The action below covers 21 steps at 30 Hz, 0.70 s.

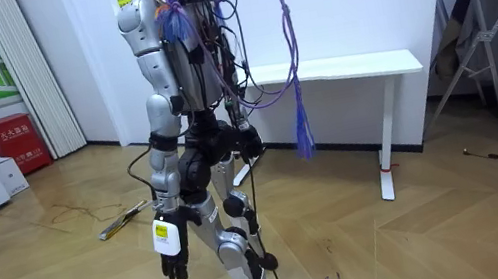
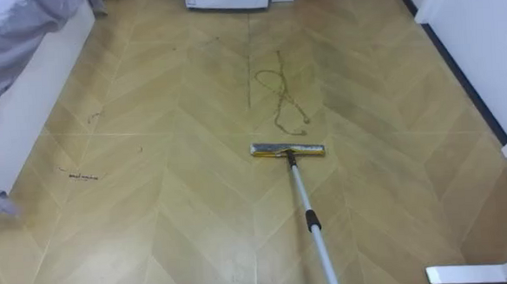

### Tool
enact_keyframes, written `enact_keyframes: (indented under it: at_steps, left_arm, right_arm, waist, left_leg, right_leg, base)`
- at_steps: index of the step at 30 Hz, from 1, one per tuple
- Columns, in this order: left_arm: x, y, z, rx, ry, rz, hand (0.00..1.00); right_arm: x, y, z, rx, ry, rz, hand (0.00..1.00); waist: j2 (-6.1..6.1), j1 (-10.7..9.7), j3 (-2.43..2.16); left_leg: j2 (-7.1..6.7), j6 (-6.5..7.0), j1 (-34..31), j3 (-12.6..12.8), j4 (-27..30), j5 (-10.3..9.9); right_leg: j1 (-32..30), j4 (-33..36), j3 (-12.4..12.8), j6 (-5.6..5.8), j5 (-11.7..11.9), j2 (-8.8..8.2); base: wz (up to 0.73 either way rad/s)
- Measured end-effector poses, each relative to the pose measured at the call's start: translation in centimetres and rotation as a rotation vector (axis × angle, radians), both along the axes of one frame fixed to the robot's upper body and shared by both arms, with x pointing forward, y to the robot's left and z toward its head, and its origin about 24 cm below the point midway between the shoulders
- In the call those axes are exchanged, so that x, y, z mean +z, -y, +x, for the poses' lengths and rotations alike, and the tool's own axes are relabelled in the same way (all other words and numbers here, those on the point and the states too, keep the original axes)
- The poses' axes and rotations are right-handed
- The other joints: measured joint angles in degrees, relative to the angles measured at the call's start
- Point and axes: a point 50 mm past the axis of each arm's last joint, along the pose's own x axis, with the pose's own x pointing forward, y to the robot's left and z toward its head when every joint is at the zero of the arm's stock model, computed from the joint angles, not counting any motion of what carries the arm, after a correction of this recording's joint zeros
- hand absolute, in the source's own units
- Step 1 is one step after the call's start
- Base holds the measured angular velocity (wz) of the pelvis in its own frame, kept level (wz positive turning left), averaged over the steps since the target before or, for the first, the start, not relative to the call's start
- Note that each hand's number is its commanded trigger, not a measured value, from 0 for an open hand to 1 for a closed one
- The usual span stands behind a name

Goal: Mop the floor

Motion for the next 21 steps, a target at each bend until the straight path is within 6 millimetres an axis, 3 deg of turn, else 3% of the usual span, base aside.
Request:
enact_keyframes:
  at_steps: [21]
  left_arm:
    - [-0.09,0.16,-0.15,-0.016,-0.034,-0.023,0.0]
  right_arm:
    - [0.0,0.0,0.01,0.022,-0.004,0.0,1.0]
  waist:
    - [-0.41,-0.05,-0.06]
  left_leg:
    - [0.09,-0.09,-1.86,0.25,1.17,-0.05]
  right_leg:
    - [-1.33,-0.13,0.22,-0.09,0.03,0.07]
  base:
    - [0.0]
